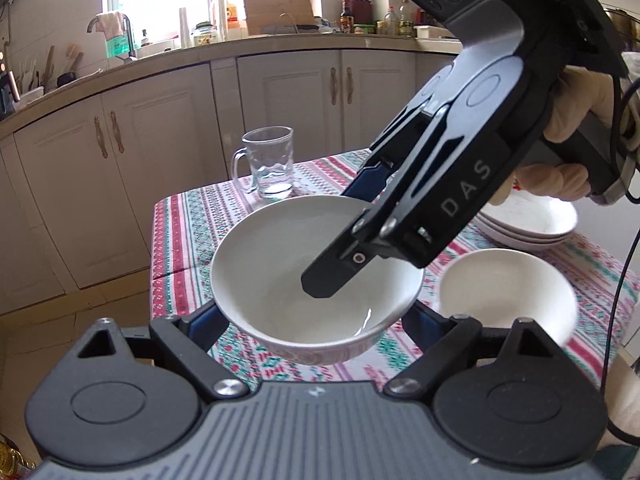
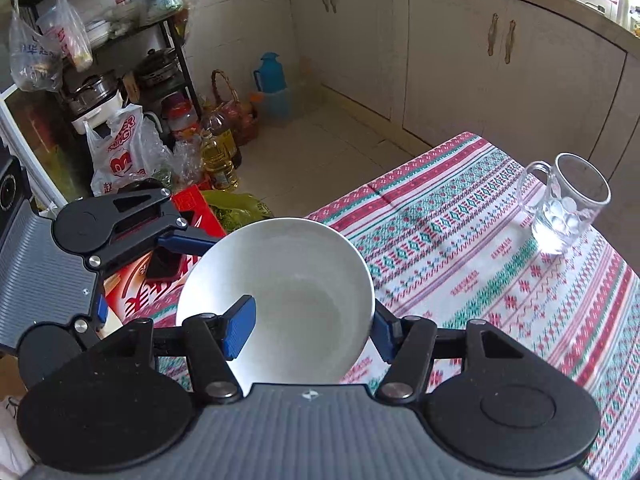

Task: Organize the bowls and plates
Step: 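Carry the bowl with the right gripper and lower it onto the stacked bowls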

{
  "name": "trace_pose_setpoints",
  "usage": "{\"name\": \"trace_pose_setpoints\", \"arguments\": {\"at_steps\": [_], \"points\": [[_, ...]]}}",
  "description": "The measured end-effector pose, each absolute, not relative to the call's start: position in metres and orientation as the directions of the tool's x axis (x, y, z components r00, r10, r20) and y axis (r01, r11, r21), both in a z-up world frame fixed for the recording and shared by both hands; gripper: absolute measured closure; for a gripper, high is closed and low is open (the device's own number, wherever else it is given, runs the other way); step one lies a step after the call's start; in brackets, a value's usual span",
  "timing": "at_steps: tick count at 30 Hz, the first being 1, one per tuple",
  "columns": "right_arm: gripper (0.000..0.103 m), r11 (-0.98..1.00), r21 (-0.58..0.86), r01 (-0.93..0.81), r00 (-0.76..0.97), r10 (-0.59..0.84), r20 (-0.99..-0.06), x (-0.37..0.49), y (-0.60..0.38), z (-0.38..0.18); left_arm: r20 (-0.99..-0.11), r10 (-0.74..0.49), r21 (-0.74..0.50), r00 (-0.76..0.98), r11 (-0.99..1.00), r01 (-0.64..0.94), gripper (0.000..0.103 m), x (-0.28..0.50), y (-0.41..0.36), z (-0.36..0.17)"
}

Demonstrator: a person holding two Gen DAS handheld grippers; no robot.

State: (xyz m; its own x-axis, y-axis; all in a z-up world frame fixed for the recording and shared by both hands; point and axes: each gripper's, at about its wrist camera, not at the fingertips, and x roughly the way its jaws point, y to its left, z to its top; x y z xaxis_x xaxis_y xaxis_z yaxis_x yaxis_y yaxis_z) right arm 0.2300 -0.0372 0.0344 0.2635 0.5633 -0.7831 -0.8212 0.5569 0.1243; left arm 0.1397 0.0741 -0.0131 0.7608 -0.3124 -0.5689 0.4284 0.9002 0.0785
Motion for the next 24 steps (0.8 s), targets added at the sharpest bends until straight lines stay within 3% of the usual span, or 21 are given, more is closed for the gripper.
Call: {"name": "trace_pose_setpoints", "arguments": {"at_steps": [24], "points": [[0.037, 0.617, 0.130, -0.776, 0.337, 0.580, -0.742, 0.151, -0.108, 0.058, -0.579, -0.401, 0.076, 0.710, 0.841, 0.537, 0.011, 0.094, 0.023, 0.005]]}}
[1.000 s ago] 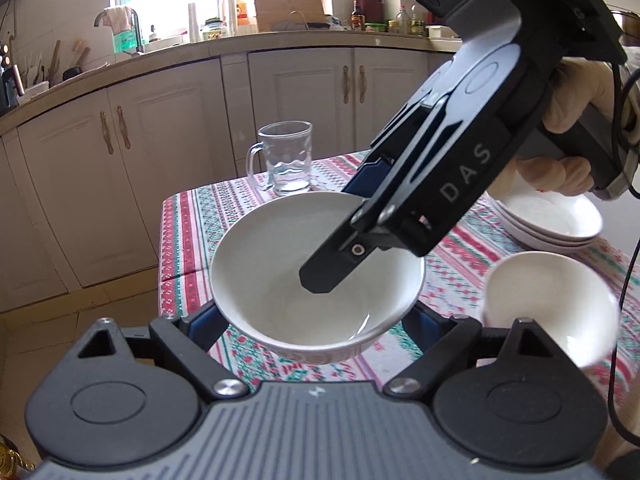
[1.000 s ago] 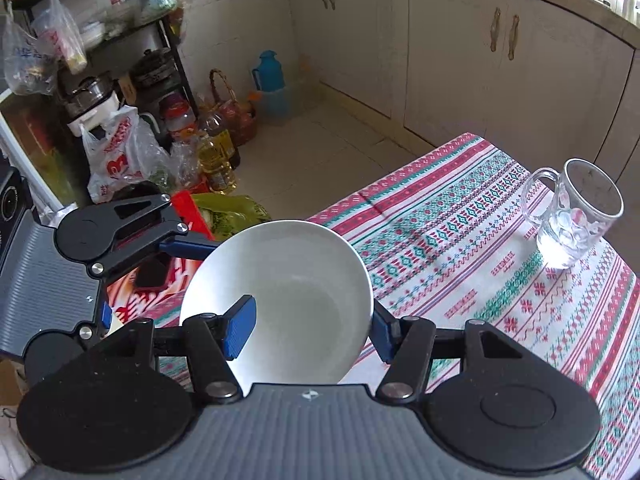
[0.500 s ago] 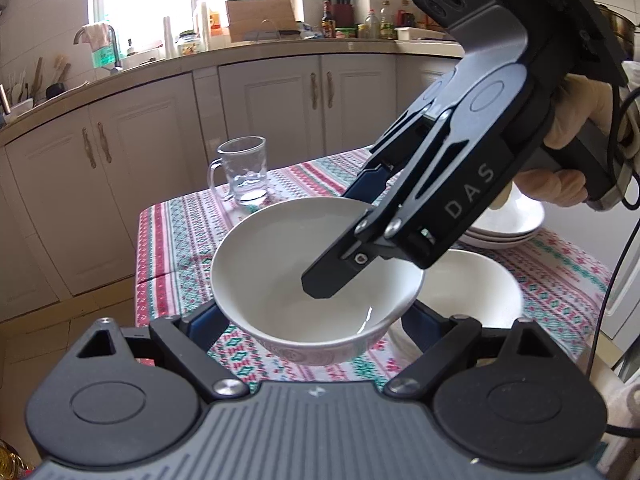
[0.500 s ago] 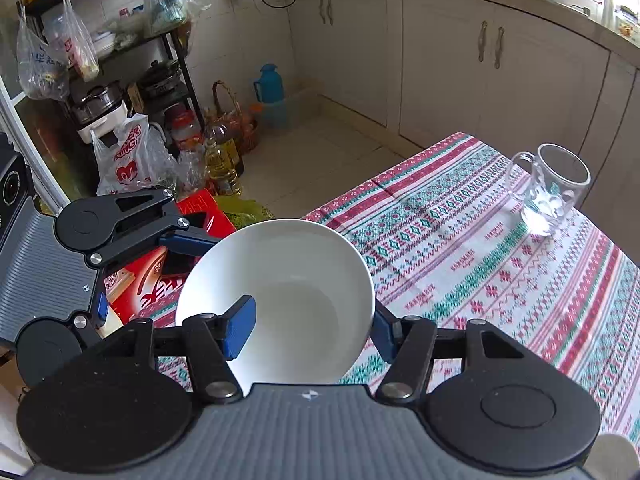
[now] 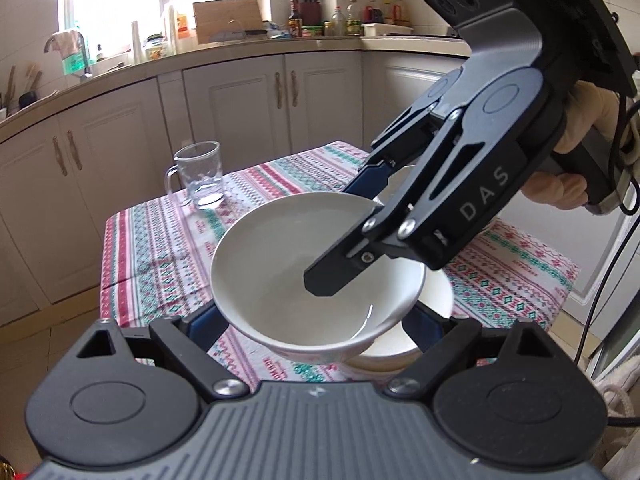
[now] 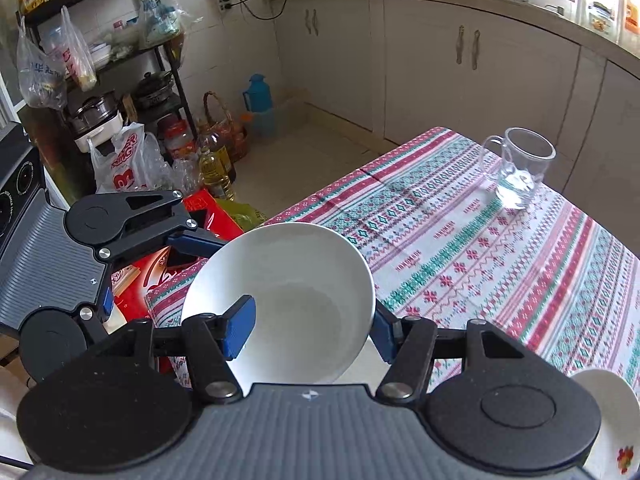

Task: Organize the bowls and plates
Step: 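Carry the bowl with the right gripper and lower it onto the stacked bowls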

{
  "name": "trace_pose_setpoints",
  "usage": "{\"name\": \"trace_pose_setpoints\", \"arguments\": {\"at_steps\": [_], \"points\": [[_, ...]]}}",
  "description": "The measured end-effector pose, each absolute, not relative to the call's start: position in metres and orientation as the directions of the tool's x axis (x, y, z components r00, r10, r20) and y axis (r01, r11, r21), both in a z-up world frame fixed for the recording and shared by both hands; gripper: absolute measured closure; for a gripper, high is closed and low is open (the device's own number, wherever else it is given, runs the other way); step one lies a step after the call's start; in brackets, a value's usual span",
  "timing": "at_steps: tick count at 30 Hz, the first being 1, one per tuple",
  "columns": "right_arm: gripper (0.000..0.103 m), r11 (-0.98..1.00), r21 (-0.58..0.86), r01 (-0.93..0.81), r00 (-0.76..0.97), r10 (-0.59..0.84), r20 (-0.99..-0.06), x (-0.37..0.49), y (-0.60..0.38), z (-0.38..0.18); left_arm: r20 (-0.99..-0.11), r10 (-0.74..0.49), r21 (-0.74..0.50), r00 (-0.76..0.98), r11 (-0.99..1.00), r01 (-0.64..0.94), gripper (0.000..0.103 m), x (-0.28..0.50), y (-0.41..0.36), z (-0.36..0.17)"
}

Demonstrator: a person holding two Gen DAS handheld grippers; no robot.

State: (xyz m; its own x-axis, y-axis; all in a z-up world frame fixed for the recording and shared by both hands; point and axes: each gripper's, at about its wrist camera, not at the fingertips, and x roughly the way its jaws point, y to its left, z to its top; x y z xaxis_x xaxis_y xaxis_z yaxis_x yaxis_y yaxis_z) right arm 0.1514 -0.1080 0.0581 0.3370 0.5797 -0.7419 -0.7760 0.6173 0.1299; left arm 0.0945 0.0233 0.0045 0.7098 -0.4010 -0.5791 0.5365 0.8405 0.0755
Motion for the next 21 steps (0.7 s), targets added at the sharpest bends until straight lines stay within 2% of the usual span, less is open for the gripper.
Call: {"name": "trace_pose_setpoints", "arguments": {"at_steps": [8, 21], "points": [[0.037, 0.662, 0.122, -0.739, 0.376, 0.557, -0.740, 0.144, -0.135, 0.059, -0.580, -0.439, 0.068, 0.686, 0.813, 0.578, 0.011, 0.099, 0.002, 0.001], [0.036, 0.698, 0.147, -0.701, 0.367, 0.529, -0.766, 0.150, -0.152, 0.032, -0.635, -0.450, 0.040, 0.628, 0.793, 0.608, 0.011, 0.108, -0.010, -0.015]]}}
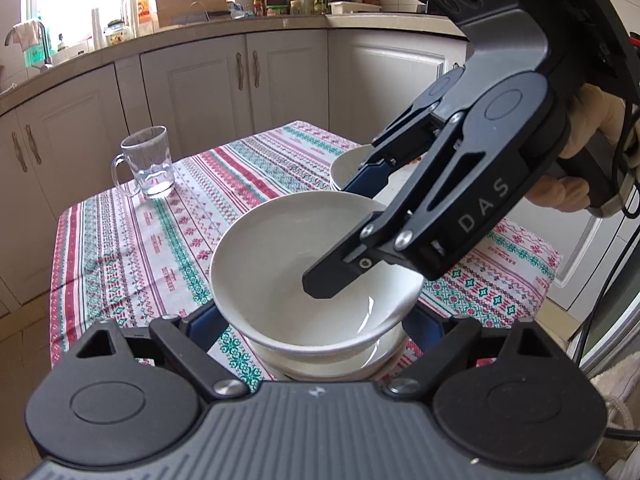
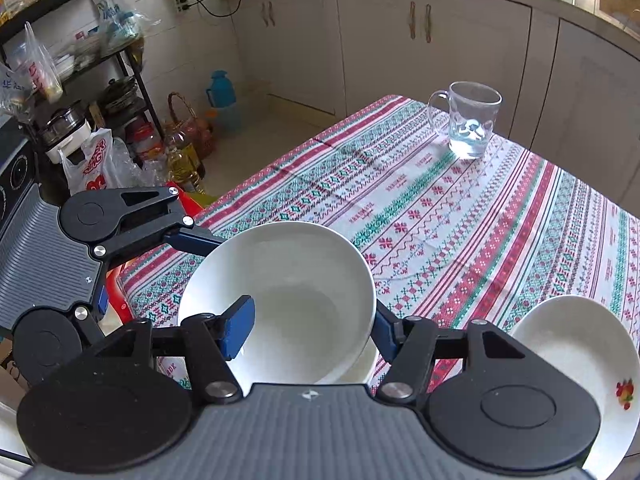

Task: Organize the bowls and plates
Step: 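Carry the bowl with the right gripper and lower it onto the stacked bowls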

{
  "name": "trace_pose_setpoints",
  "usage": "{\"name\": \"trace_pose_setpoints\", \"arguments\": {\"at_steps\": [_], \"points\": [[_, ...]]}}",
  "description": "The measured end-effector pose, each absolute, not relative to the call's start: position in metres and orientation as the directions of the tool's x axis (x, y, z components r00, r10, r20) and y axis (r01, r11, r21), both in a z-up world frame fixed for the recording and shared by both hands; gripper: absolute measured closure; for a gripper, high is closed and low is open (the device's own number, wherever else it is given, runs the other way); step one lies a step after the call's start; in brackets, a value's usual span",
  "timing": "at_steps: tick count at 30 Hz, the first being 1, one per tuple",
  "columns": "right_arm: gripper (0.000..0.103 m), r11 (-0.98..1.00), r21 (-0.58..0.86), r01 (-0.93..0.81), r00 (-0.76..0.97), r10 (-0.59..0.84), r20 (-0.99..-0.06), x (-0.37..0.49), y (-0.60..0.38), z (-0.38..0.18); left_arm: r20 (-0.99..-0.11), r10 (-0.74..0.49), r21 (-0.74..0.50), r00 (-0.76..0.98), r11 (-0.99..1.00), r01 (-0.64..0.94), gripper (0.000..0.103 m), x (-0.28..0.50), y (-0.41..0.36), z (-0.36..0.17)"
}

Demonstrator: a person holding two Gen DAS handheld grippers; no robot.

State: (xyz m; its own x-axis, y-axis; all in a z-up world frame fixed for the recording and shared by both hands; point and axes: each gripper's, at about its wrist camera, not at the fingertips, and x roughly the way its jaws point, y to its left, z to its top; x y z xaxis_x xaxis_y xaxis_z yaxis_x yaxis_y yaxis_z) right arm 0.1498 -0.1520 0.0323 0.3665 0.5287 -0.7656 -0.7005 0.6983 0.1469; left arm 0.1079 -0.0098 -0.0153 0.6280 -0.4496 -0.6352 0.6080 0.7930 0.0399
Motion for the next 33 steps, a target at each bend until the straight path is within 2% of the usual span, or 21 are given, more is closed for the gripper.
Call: {"name": "trace_pose_setpoints", "arguments": {"at_steps": [24, 28, 30, 33], "points": [[0.035, 0.708, 0.139, -0.692, 0.369, 0.513, -0.775, 0.151, -0.152, 0.017, -0.669, -0.505, -0.071, 0.545, 0.774, 0.630, 0.009, 0.124, -0.003, -0.022], [0.030, 0.709, 0.136, -0.692, 0.376, 0.515, -0.770, 0.149, -0.154, 0.015, -0.671, -0.508, -0.064, 0.539, 0.765, 0.641, 0.008, 0.121, -0.004, -0.023], [0.022, 0.714, 0.116, -0.690, 0.394, 0.505, -0.768, 0.147, -0.154, 0.015, -0.665, -0.493, -0.024, 0.562, 0.765, 0.643, 0.006, 0.119, -0.005, -0.022], [0.019, 0.716, 0.113, -0.689, 0.408, 0.512, -0.755, 0.145, -0.158, 0.016, -0.661, -0.489, -0.005, 0.569, 0.761, 0.649, 0.006, 0.115, -0.004, -0.020]]}}
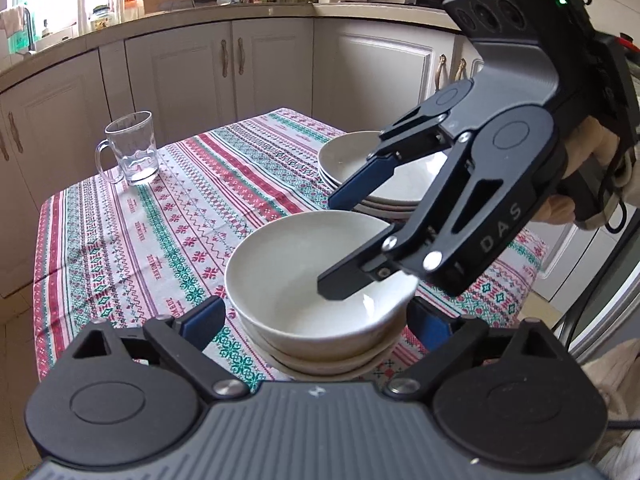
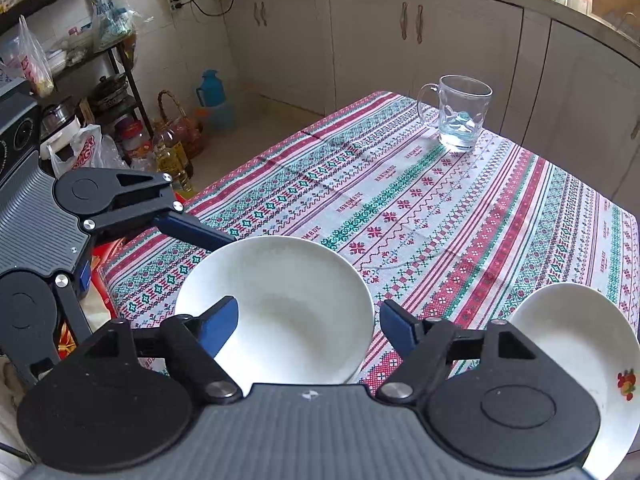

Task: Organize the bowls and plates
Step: 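Carry the bowl with the right gripper and lower it onto the stacked bowls, then grasp the bowl stack from opposite sides with the left and right grippers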

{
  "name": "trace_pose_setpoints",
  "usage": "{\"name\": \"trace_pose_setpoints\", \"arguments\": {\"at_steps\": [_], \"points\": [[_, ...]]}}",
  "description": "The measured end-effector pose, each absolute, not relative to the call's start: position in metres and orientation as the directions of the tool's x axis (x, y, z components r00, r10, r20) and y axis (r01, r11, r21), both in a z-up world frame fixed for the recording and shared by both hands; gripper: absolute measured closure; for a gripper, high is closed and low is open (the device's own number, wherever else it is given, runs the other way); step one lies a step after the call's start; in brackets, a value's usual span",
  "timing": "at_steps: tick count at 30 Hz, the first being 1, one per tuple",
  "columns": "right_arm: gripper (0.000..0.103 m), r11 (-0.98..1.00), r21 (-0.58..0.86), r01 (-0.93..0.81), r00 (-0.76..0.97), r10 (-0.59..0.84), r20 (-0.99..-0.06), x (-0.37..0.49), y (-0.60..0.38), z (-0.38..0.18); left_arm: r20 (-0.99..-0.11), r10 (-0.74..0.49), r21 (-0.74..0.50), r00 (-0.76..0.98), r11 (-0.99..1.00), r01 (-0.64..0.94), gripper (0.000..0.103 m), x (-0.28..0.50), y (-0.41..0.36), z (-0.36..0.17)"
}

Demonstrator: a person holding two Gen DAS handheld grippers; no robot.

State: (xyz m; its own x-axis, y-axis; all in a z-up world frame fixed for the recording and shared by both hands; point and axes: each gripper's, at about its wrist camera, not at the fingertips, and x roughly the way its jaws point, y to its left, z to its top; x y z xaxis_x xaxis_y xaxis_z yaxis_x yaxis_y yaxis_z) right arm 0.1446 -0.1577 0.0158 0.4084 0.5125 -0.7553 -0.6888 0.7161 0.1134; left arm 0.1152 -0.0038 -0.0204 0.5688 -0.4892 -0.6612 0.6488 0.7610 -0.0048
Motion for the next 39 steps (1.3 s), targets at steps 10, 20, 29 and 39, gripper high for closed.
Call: {"name": "trace_pose_setpoints", "arguments": {"at_steps": [10, 20, 29, 39], "points": [[0.007, 0.757, 0.071, -0.649, 0.502, 0.497, -0.708, 0.120, -0.176, 0.015, -0.649, -0.479, 0.036, 0.592, 0.757, 0.652, 0.006, 0.100, 0.004, -0.025], [0.000, 0.764, 0.033, -0.645, 0.548, 0.492, -0.676, 0.098, -0.182, 0.014, -0.671, -0.432, 0.059, 0.602, 0.779, 0.624, 0.006, 0.099, 0.014, -0.036], [0.000, 0.724, -0.020, -0.689, 0.521, 0.476, -0.708, 0.078, -0.185, -0.003, -0.711, -0.424, 0.074, 0.560, 0.748, 0.660, 0.006, 0.107, 0.012, -0.060], [0.000, 0.714, -0.054, -0.698, 0.485, 0.416, -0.769, 0.088, -0.174, -0.047, -0.728, -0.447, 0.044, 0.520, 0.727, 0.686, 0.006, 0.118, 0.013, -0.069]]}}
